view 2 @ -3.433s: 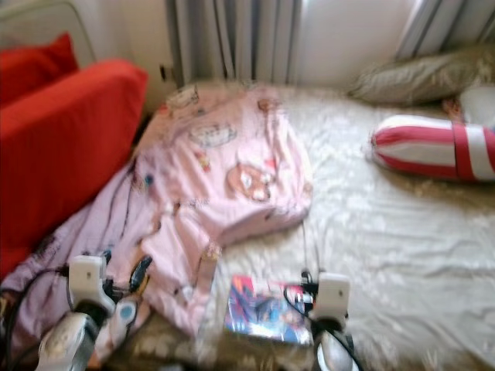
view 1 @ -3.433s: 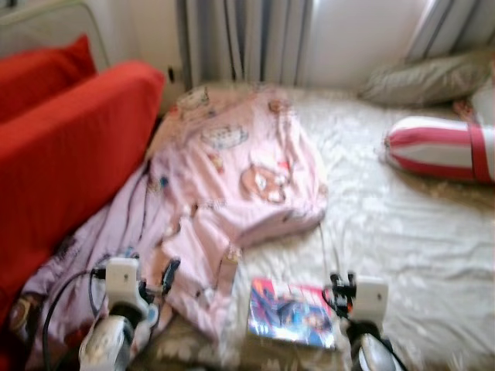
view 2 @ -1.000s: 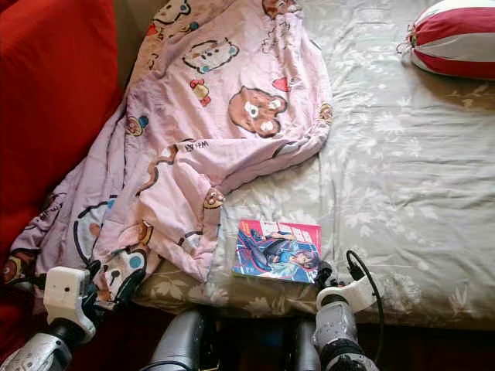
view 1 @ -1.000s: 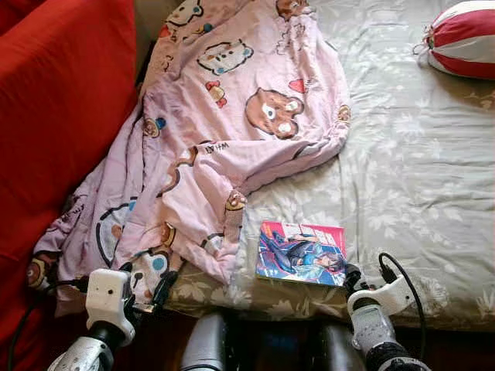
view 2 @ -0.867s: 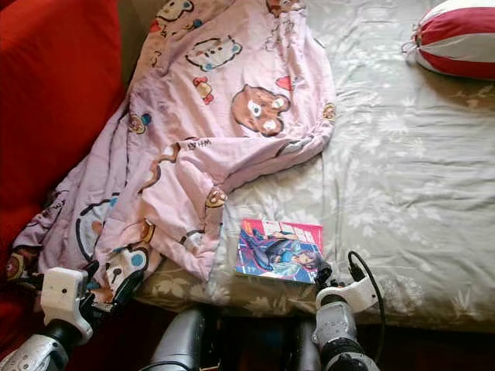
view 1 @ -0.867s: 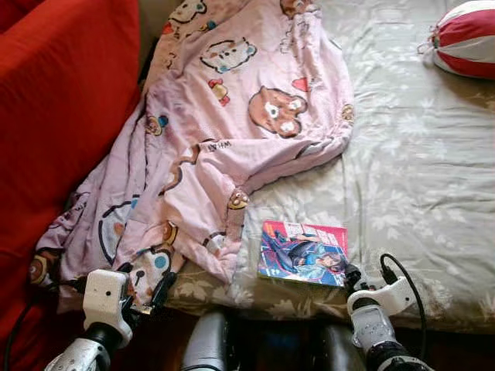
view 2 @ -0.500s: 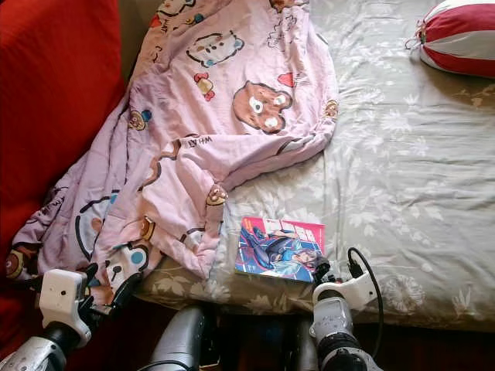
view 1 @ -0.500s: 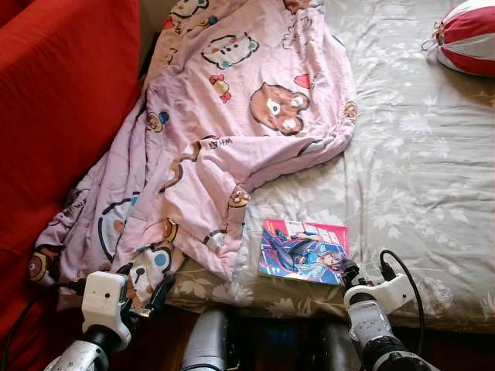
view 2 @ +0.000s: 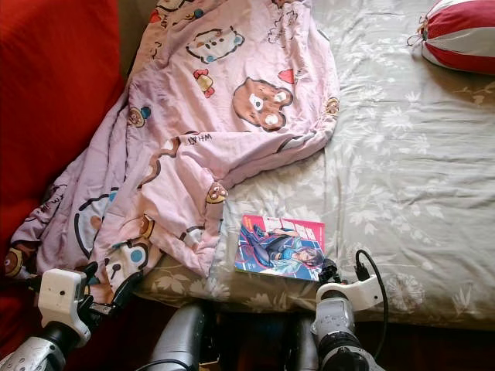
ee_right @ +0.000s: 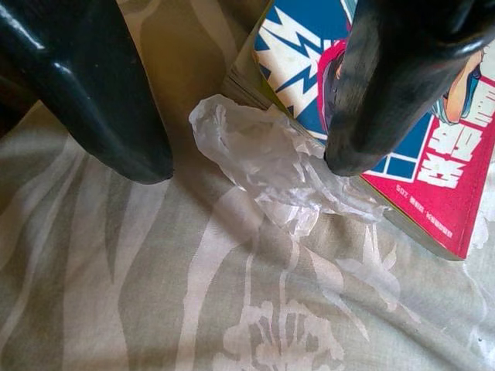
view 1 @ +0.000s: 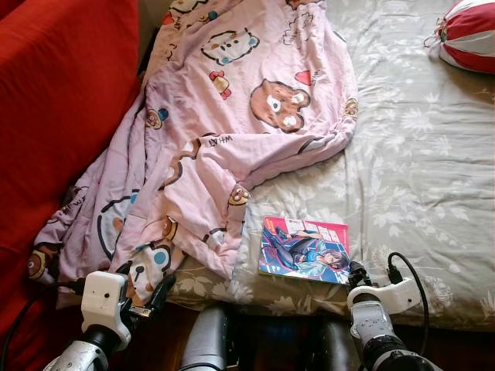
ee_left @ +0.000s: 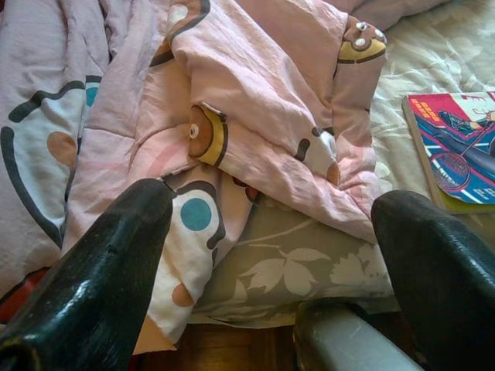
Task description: Clean up the room
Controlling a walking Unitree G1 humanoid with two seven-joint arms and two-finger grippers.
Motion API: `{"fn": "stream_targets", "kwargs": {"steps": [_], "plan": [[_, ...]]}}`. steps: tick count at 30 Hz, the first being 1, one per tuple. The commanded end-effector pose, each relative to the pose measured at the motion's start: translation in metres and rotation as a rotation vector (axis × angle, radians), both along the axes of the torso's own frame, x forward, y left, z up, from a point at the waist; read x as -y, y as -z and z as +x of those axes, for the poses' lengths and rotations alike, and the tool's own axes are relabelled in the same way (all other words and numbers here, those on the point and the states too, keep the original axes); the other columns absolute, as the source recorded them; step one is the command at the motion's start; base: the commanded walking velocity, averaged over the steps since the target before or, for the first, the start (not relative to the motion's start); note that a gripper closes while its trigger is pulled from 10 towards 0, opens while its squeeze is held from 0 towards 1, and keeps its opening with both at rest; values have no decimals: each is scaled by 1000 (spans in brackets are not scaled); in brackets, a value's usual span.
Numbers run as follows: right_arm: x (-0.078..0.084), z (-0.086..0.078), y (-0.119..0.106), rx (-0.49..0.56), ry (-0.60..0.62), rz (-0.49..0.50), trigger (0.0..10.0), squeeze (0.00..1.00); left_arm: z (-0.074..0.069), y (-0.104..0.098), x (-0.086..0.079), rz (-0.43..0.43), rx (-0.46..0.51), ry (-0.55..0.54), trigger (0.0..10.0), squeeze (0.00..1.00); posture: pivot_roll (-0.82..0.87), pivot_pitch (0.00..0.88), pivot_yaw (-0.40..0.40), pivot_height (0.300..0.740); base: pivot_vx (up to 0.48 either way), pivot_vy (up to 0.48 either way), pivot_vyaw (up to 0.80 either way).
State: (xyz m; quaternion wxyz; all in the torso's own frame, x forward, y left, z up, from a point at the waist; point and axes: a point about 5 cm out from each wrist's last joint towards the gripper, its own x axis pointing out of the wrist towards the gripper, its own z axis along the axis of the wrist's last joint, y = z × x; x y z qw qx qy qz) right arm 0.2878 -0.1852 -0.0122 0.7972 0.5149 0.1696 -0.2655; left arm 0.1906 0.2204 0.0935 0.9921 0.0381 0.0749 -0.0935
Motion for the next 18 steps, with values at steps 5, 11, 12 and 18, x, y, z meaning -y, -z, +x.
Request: {"fn": "stream_targets", "kwargs": {"steps": [5,11,12,18], "plan": [[-8,-7,9,-49,-13,37,10000,0,-8,4,-5,3,-41,-4,10000,0,213,306,91,650,0,0,0],[-9,-6,8,-56,-34,37,0,0,-9,3,-4,-5,-41,-3,10000,0,213,304,90,650,0,0,0],[-9,-6,8,-55,-32,39,0,0,-9,3,-4,-6,-41,-3,10000,0,213,304,90,650,0,0,0],[-9,-5,8,-59,-41,31,0,0,-9,1,-3,-27,-32,-10,10000,0,217,301,90,650,0,0,0]]}}
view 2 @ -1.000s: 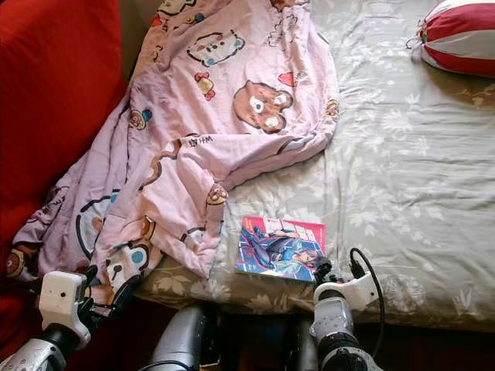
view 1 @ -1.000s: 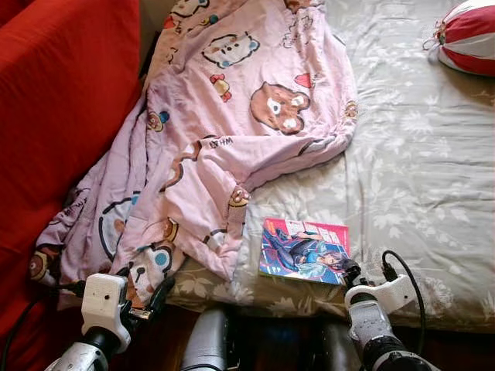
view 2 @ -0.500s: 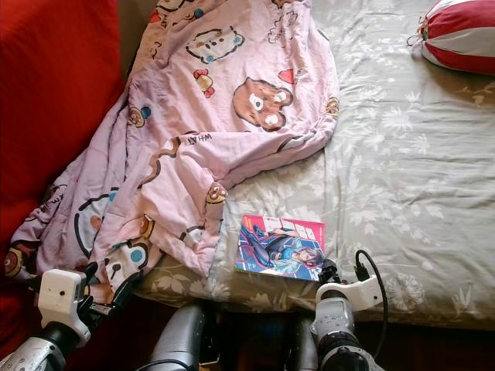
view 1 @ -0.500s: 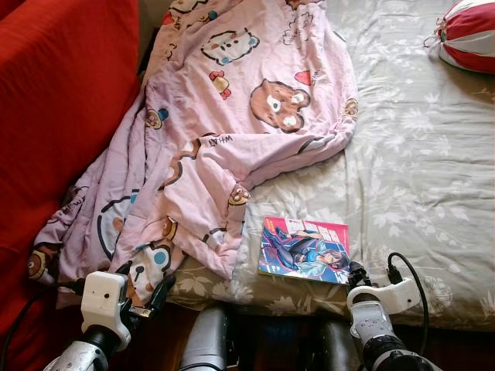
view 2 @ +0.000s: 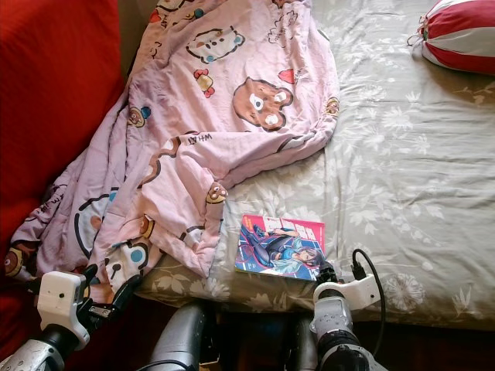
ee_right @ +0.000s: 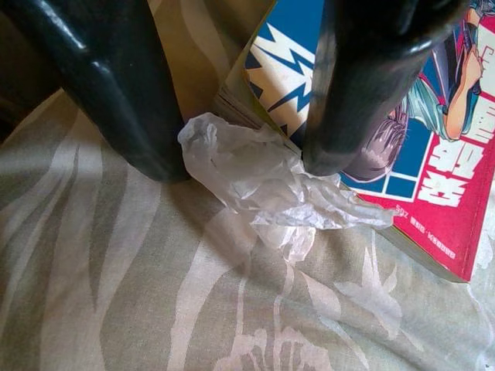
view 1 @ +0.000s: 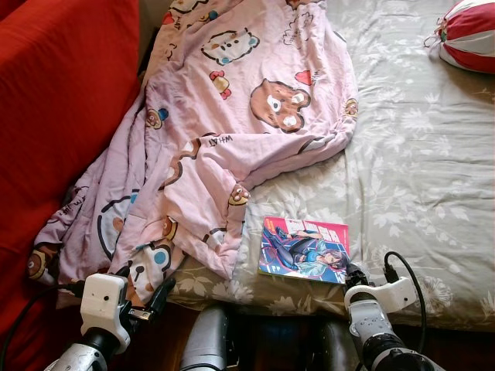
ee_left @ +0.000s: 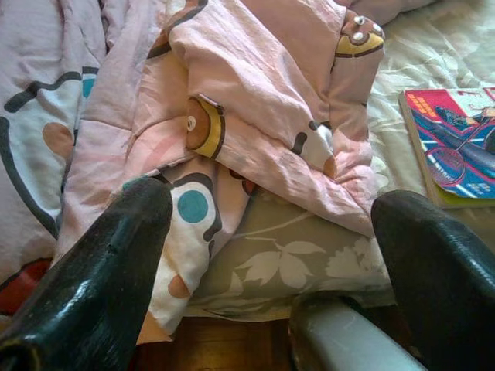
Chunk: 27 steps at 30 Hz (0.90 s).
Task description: Clean up the room
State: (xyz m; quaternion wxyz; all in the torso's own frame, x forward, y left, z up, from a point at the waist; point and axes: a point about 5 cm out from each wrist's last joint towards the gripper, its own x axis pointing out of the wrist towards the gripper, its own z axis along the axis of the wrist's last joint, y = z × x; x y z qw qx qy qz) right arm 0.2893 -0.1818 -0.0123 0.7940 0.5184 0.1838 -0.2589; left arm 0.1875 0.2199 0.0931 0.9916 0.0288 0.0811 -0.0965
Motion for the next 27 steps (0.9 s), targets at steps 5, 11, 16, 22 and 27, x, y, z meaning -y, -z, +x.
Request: {"fn": "stream_targets", "kwargs": {"steps": [5,11,16,22,27], "plan": [[-6,-6,7,-41,-18,3,0,0,-8,0,-4,-9,-20,-16,10000,0,214,300,91,650,0,0,0],[-6,-4,5,-39,-19,-5,0,0,-11,1,-2,-2,-32,-9,10000,0,217,299,93,650,0,0,0],[-4,-4,4,-37,-17,-12,0,0,-14,4,2,-9,-41,-5,10000,0,219,293,92,650,0,0,0],[-3,-4,4,-44,-18,-22,0,0,-12,5,1,-9,-42,-11,10000,0,218,284,89,650,0,0,0],[2,-13,11,-74,-21,-49,0,0,-9,7,2,-11,-38,-14,10000,0,216,268,85,650,0,0,0]]}}
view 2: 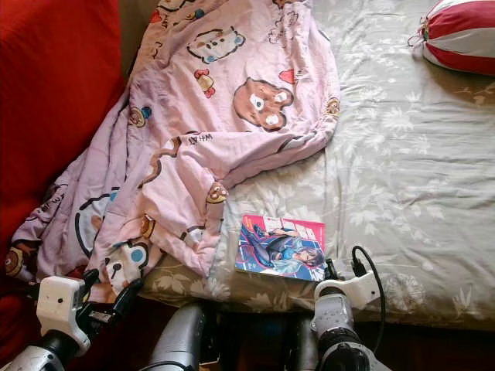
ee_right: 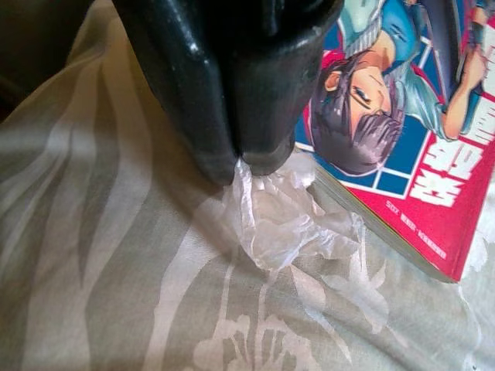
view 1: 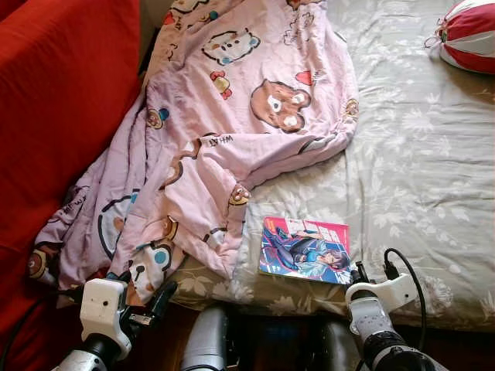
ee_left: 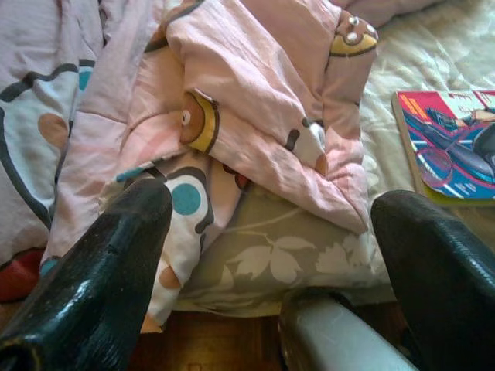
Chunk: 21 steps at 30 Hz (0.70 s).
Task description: Clean up the room
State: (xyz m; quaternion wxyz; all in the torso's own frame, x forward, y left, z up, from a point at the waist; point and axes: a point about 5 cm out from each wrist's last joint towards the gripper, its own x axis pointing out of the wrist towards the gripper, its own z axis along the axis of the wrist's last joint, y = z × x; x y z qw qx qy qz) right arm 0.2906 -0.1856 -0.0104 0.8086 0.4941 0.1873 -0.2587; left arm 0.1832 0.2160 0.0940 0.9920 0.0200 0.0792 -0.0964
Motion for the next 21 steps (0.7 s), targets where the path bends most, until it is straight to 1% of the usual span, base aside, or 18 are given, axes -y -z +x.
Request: {"fn": "stream_targets", "kwargs": {"steps": [1,7,9,10,12,14,15,17,18,19,20,21], "plan": [[-2,-15,14,-65,3,2,0,0,-4,8,-2,5,-40,-13,10000,0,216,268,85,650,0,0,0],[4,-20,17,-78,20,-15,0,0,-2,11,-1,3,-41,-22,10000,0,203,246,80,650,0,0,0],[11,-20,16,-75,35,-38,0,0,2,15,-1,2,-42,-26,10000,0,195,222,75,650,0,0,0],[11,-20,16,-75,35,-38,0,0,2,15,-1,2,-42,-26,10000,0,195,222,75,650,0,0,0],[16,-19,14,-68,46,-59,0,0,8,18,-1,-2,-37,-33,10000,0,186,204,69,650,0,0,0],[22,-17,9,-51,36,-126,0,0,12,19,-1,-5,-29,-41,10000,0,182,191,66,650,0,0,0],[28,-11,1,-6,27,-197,0,0,19,20,-1,-13,-20,-51,10000,0,175,173,62,650,0,0,0],[32,-7,-6,28,18,-242,0,0,26,22,0,-21,-14,-60,10000,0,162,153,59,650,0,0,0],[34,-3,-12,66,2,-294,0,0,31,24,0,-33,-11,-69,10000,0,146,139,56,650,0,0,0],[34,-3,-12,66,2,-294,0,0,31,24,0,-33,-11,-69,10000,0,146,139,56,650,0,0,0],[34,-2,-15,83,-26,-334,0,0,36,27,0,-41,-15,-76,10000,0,132,123,51,650,0,0,0],[33,-2,-17,102,-80,-406,9451,0,41,32,-1,-59,-22,-96,10000,0,116,105,42,650,0,0,0]]}}
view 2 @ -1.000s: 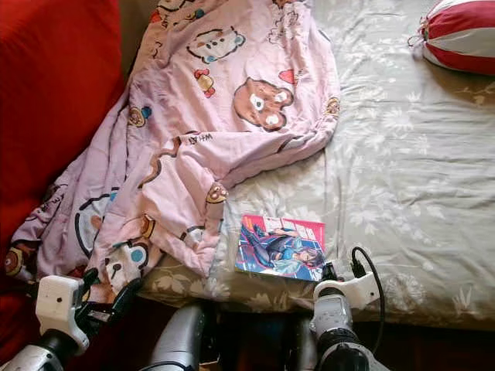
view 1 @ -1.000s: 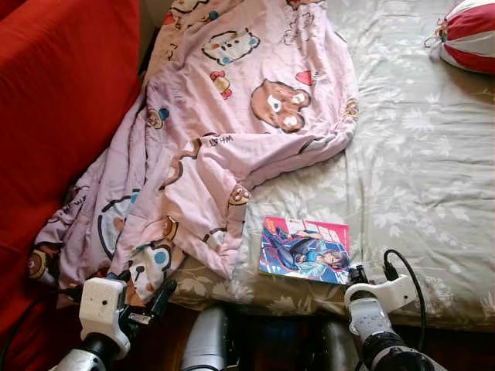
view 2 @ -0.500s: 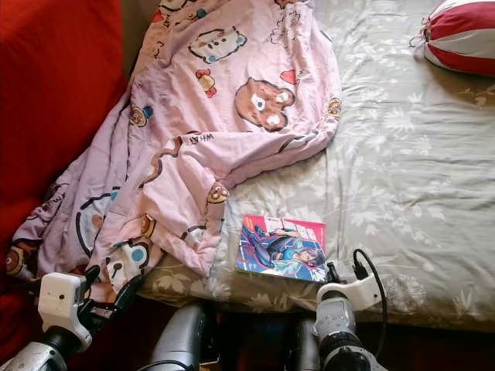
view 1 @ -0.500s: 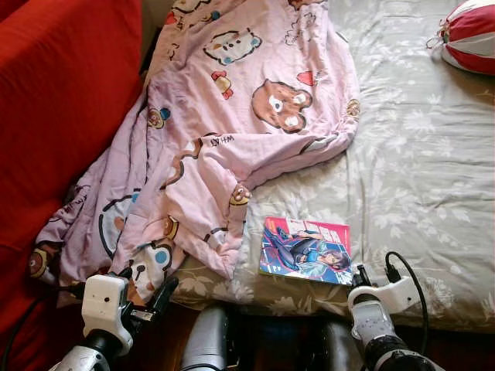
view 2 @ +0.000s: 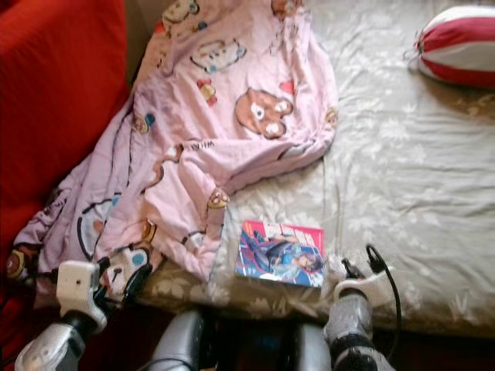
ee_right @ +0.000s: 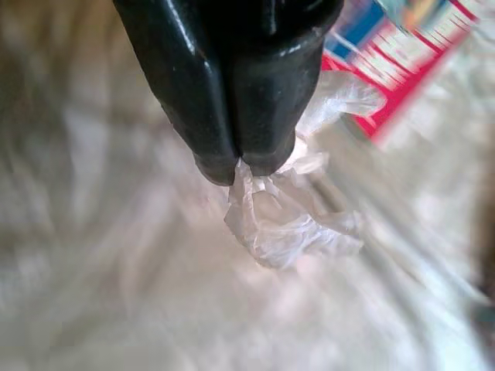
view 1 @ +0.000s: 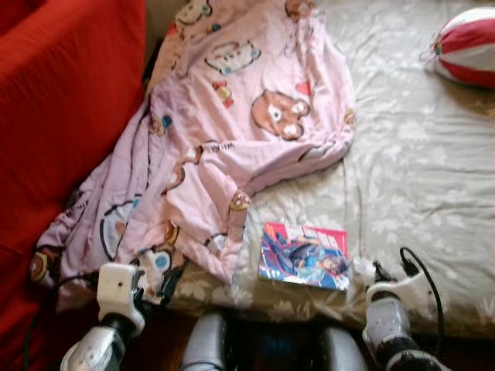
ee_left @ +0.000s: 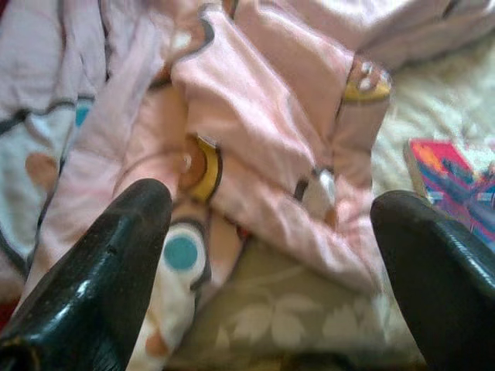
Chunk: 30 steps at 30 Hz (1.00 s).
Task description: Clean up the room
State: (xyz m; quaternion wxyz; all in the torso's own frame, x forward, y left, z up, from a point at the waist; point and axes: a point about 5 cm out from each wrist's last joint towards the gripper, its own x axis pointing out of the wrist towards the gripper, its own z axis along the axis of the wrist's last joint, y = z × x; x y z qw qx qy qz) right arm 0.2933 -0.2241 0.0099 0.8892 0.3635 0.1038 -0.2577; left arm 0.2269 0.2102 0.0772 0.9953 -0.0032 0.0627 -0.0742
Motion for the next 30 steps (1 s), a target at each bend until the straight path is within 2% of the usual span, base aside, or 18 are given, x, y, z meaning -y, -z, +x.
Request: {"fn": "stream_targets", "kwargs": {"steps": [1,2,4,5,7,9,14,19,24,29,30], "plan": [[-5,-5,3,-8,-65,-74,9451,0,-2,15,-7,-16,-52,-47,10000,0,116,105,42,650,0,0,0],[-7,-6,3,-3,-113,-136,10000,0,2,21,-7,-32,-64,-64,10000,0,101,89,33,650,0,0,0],[-9,-10,5,-12,-175,-215,10000,0,6,27,-8,-48,-78,-83,10000,0,93,78,28,650,0,0,0],[-13,-19,10,-34,-274,-338,10000,0,12,35,-9,-74,-103,-111,10000,0,79,64,19,650,0,0,0],[-15,-24,14,-45,-311,-369,10000,0,14,40,-9,-78,-120,-123,10000,0,70,57,18,650,0,0,0],[-19,-45,26,-58,-393,-434,10000,0,21,55,-5,-102,-170,-138,10000,0,50,33,10,650,0,0,0],[-18,-57,37,-141,-446,-480,10000,0,28,65,-1,-100,-196,-134,10000,0,38,12,-4,675,0,0,0],[-24,-58,43,-195,-530,-514,10000,0,33,76,2,-81,-231,-128,10000,0,39,0,-12,704,0,0,0],[-29,-58,51,-275,-557,-486,10000,0,30,94,7,-46,-323,-125,10000,0,31,0,-7,740,0,0,0],[-32,-61,56,-327,-613,-495,10000,0,29,99,7,-45,-359,-137,10000,0,39,0,-8,740,0,0,0],[-32,-64,59,-360,-627,-483,10000,0,26,104,7,-37,-396,-141,10000,0,38,0,-8,740,0,0,0]]}}
